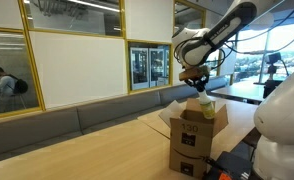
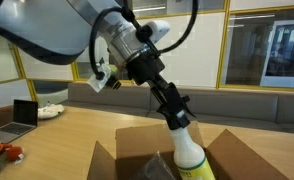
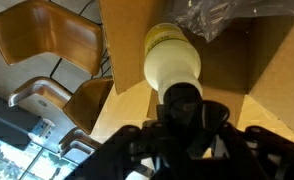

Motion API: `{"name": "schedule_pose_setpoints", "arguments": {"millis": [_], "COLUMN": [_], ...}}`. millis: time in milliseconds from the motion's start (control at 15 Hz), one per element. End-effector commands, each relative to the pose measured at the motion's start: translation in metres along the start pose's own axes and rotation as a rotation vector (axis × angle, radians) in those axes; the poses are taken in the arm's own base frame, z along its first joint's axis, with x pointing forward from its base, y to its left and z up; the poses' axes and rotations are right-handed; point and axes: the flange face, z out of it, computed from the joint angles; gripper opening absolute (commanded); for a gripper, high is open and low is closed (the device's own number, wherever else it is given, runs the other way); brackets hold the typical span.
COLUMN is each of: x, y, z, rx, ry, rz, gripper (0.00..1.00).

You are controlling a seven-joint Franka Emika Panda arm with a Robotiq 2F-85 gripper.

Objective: Place the clear plastics and spray bottles inside the brown box

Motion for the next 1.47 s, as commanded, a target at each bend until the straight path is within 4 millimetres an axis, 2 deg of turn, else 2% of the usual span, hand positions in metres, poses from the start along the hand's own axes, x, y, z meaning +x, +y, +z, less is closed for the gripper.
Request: {"name": "schedule_pose_setpoints", "arguments": {"millis": [0,333,400,733,933,1133,1400], "x": [0.004,0.008,0.009,0.009,0.01,0.006,-0.01], "y": [0.011,0.018,0.018,0.022,0.032,0.054,0.098], "z": [0.019,0.029,0.029,0.02,0.005,-0.019,-0.059], "rx": [0.018,0.006,0.007,-0.006,-0.029,-0.077,-0.157], "ry": [0.026,0.038,0.038,0.035,0.024,0.022,0.052], "rz": [-0.011,-0.014,-0.015,-0.029,-0.049,-0.073,-0.102], "gripper": [0.6,0.96,0.99,1.0,1.0,1.0,1.0]}}
